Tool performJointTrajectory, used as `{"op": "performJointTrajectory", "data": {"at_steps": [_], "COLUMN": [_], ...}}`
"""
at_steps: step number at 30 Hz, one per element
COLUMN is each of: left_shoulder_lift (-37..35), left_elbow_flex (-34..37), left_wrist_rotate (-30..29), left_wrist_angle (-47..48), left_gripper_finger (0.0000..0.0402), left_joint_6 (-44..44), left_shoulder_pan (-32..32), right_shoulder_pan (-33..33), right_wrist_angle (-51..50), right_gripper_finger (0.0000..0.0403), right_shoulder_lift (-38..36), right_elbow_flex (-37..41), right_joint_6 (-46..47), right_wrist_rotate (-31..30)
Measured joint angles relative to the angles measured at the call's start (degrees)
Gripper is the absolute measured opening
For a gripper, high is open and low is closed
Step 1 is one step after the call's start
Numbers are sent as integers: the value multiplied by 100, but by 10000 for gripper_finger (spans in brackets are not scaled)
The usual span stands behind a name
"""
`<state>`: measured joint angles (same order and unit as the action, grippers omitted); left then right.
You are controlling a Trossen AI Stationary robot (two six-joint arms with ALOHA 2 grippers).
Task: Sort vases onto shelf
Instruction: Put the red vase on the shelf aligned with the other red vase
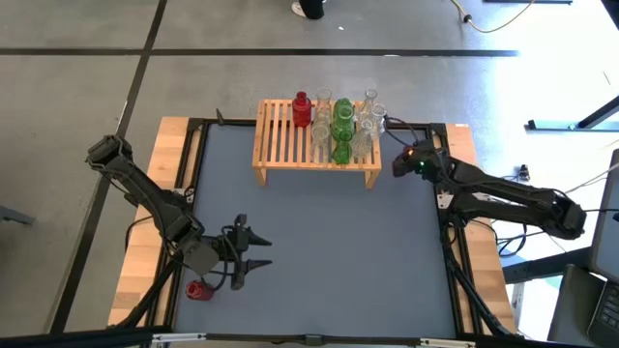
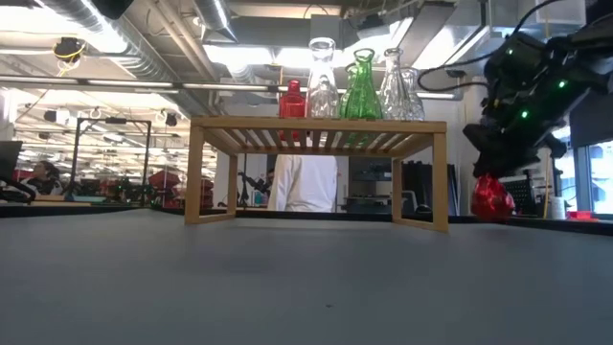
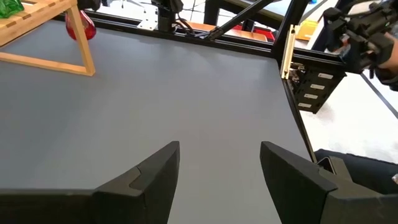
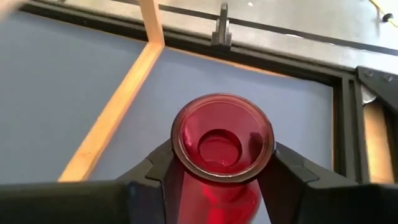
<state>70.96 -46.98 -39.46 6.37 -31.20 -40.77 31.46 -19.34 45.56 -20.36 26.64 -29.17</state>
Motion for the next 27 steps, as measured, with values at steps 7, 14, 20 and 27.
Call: {"op": "performJointTrajectory", "data": {"at_steps": [7, 14, 20, 27], "left_shoulder_lift": [0, 0, 0, 2], "left_elbow_flex": [0, 0, 0, 0], "left_wrist_rotate": [94, 100, 100, 100], "left_wrist_angle": [0, -2, -2, -2], "left_gripper_finger": [218, 218, 218, 218], "left_joint_6": [4, 7, 26, 28], "left_shoulder_pan": [-2, -2, -2, -2], "right_shoulder_pan": [0, 0, 0, -71], "right_wrist_angle": [-814, -1723, -1780, -1868], "right_gripper_finger": [159, 159, 159, 159], "right_shoulder_lift": [-502, -940, -1271, -1503], "right_elbow_flex": [-481, -923, -953, -953], "right_joint_6": [3, 2, 39, 157], "right_wrist_rotate": [172, 591, 1279, 1977]}}
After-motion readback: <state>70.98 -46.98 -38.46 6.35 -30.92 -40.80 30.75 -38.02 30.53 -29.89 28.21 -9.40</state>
